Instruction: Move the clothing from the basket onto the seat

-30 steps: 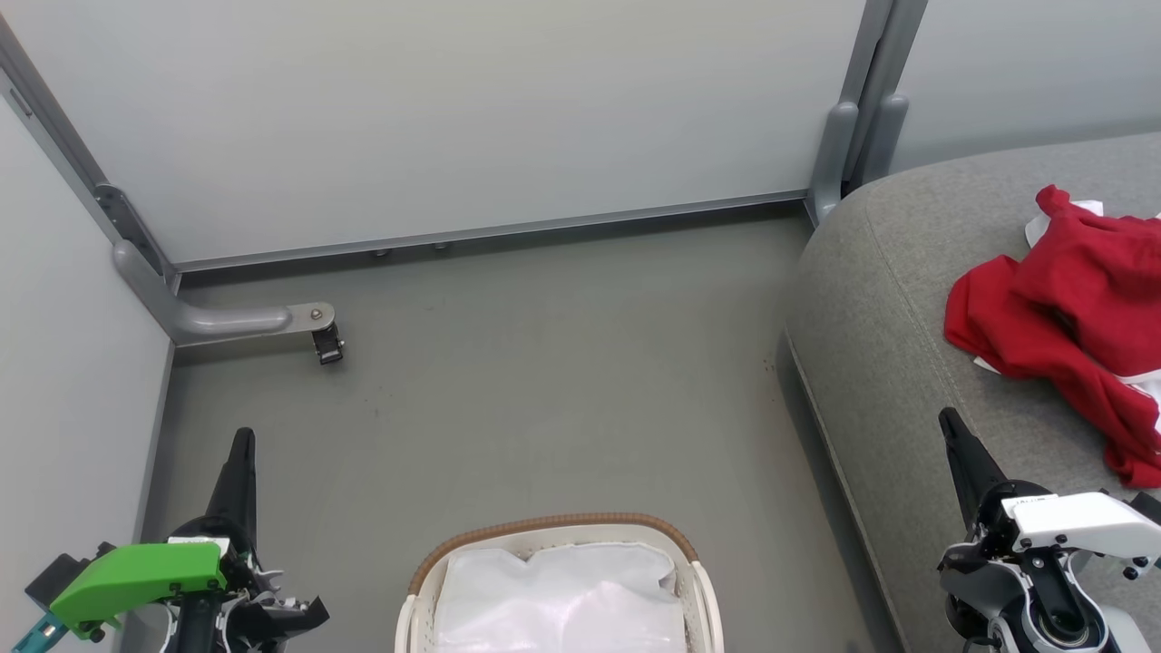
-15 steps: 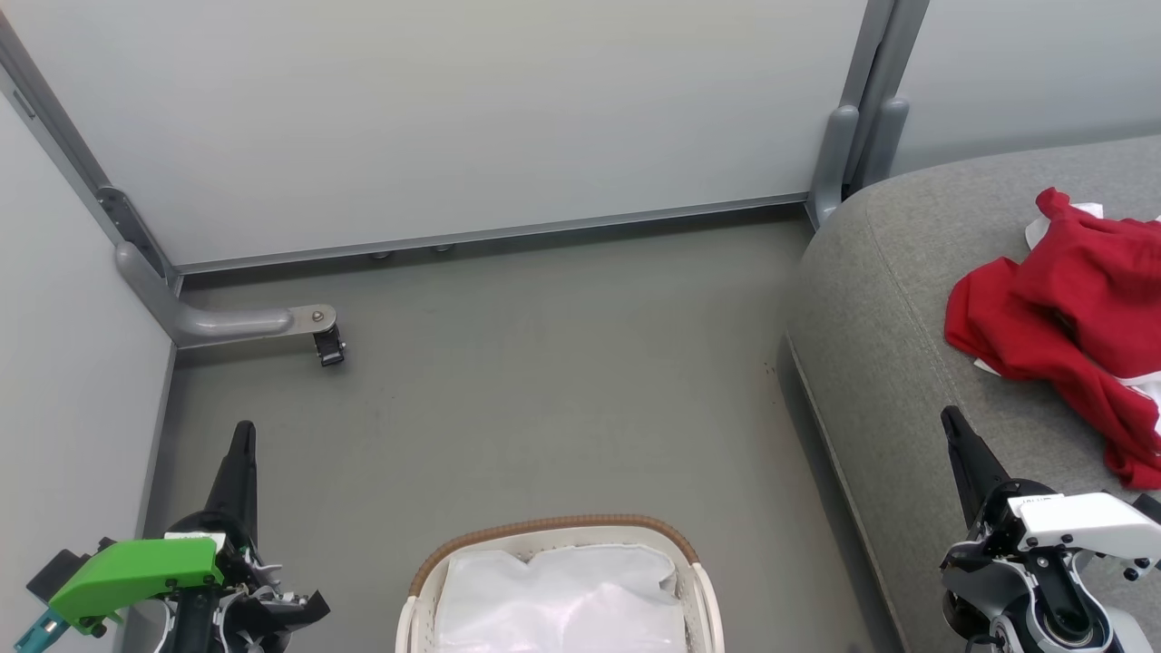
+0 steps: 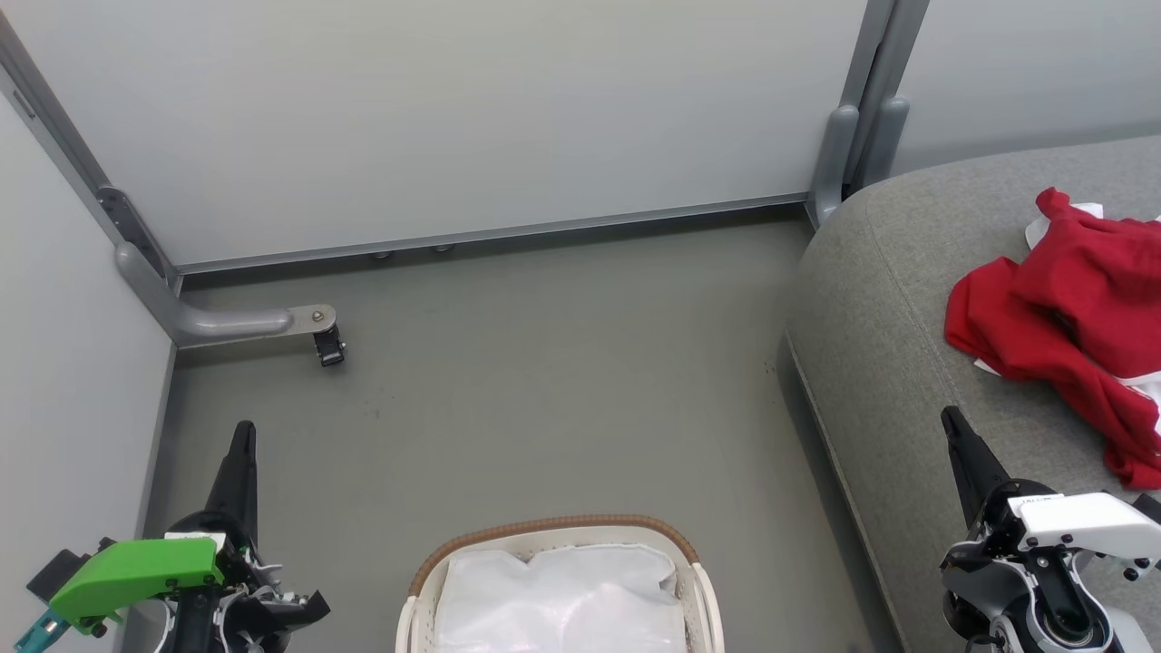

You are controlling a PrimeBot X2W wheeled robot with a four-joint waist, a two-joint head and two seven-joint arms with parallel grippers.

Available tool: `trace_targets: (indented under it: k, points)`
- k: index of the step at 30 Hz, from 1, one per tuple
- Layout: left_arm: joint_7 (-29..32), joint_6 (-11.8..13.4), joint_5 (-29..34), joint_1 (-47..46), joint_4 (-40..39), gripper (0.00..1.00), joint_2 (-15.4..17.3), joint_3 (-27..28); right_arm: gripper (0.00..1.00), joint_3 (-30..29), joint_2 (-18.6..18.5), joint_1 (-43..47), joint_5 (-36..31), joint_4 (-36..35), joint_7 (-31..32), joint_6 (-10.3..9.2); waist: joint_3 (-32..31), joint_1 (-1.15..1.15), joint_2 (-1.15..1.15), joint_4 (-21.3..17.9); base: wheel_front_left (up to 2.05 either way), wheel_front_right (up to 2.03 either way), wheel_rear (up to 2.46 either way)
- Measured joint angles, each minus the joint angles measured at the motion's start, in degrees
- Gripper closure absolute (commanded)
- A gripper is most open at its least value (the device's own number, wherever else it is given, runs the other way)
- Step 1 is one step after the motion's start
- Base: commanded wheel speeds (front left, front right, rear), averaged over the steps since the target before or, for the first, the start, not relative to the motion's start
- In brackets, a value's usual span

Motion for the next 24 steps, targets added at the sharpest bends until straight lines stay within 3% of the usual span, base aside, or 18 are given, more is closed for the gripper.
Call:
trace_targets:
  k: [24]
  points:
    - [0.00,0.00,0.00,0.00,0.01,1.00,-0.01,-0.01,1.00,0.00,0.00,0.01,0.00,-0.01,0.00,0.00,0.00,0.00,0.00,0.00,0.00,0.00,0.00]
